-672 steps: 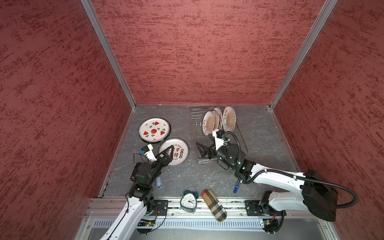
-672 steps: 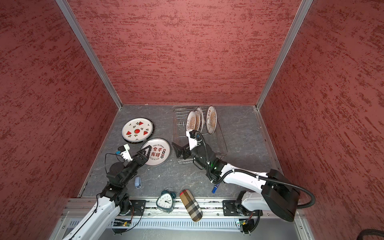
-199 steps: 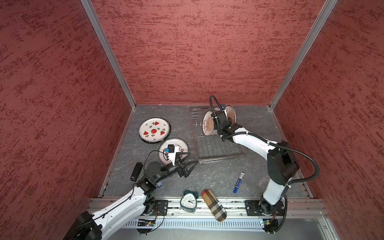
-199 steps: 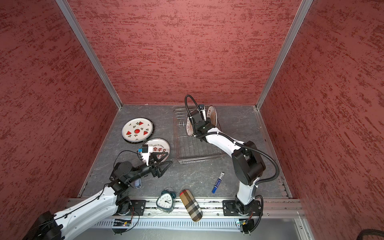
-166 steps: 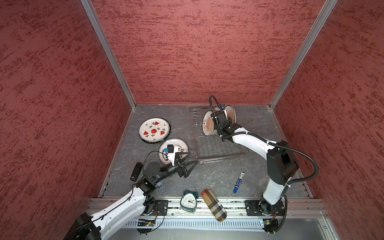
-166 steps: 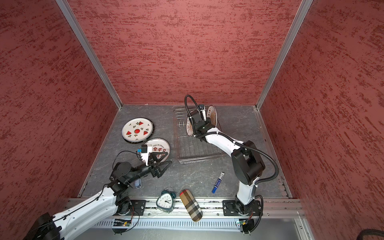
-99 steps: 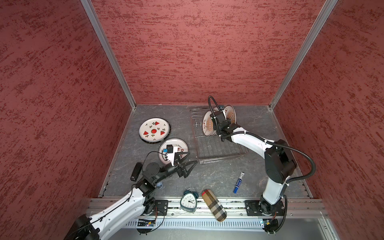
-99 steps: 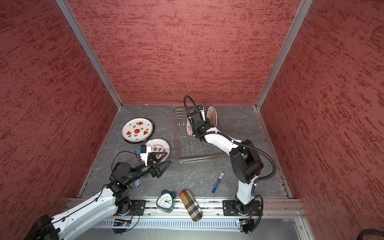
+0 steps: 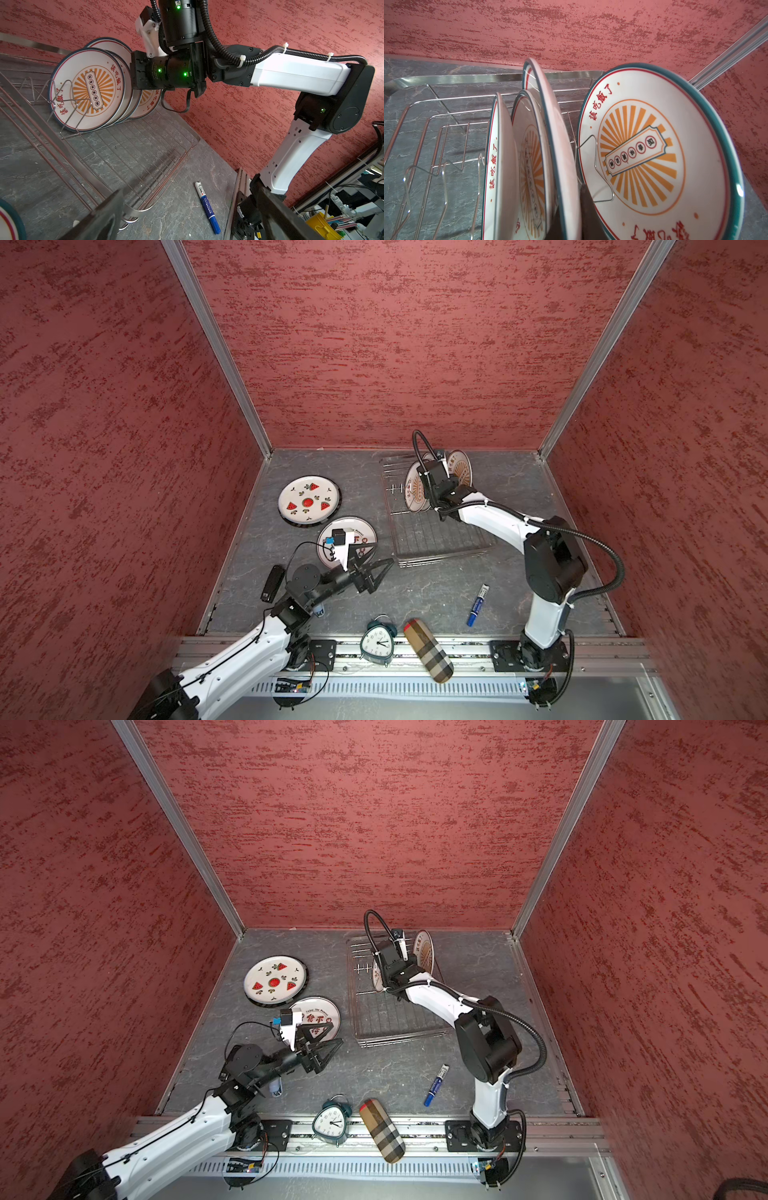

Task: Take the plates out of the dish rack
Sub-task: 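Grasp the rim of the next 'Enjoy the Moment' plate with the right gripper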

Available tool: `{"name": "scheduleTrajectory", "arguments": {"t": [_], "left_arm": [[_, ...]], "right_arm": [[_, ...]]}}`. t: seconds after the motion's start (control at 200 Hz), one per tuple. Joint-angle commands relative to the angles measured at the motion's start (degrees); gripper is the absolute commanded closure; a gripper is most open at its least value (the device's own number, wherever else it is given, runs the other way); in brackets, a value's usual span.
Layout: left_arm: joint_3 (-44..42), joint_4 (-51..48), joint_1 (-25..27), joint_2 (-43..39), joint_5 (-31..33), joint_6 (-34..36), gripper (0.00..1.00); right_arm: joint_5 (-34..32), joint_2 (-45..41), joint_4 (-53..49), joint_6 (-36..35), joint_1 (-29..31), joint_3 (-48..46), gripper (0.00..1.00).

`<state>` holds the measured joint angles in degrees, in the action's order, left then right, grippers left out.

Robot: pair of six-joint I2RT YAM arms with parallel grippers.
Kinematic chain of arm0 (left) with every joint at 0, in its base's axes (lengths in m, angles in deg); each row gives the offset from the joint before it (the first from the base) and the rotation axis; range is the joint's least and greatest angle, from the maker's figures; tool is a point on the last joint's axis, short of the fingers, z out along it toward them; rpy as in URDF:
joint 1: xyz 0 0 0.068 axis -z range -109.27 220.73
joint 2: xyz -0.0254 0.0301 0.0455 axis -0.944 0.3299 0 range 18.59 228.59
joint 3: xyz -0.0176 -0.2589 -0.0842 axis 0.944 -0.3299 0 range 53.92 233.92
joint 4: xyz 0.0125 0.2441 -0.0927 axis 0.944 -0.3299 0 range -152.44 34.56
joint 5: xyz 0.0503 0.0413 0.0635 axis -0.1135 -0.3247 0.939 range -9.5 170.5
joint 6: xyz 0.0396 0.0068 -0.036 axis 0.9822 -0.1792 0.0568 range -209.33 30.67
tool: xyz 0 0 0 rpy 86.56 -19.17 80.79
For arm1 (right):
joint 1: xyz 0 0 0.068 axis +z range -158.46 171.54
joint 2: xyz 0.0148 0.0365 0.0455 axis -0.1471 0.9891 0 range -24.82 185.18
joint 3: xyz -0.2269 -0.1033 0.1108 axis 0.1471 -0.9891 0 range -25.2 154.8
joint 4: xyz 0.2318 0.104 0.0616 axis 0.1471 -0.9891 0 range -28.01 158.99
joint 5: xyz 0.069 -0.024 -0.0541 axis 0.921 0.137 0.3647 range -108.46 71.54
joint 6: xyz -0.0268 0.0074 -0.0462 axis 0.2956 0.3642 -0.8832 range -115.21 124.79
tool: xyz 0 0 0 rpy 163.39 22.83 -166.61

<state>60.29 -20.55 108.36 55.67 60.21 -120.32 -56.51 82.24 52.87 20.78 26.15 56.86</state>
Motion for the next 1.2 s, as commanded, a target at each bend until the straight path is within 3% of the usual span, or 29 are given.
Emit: {"name": "scheduleTrajectory", "arguments": {"t": [0.0, 0.892, 1.197], "left_arm": [[0.6, -0.1, 0.2, -0.6, 1.2, 1.2, 0.01], [0.3, -1.1, 0.2, -1.9, 2.4, 1.3, 0.01], [0.4, -1.3, 0.3, -1.9, 2.8, 1.4, 0.01]], "right_arm": [[-3.0, 0.6, 1.4, -0.4, 0.3, 2.4, 0.96], [-11.6, -8.7, 7.0, -7.5, 3.4, -0.8, 1.00], [-13.8, -15.6, 15.4, -10.7, 3.9, -8.6, 1.00]]}}
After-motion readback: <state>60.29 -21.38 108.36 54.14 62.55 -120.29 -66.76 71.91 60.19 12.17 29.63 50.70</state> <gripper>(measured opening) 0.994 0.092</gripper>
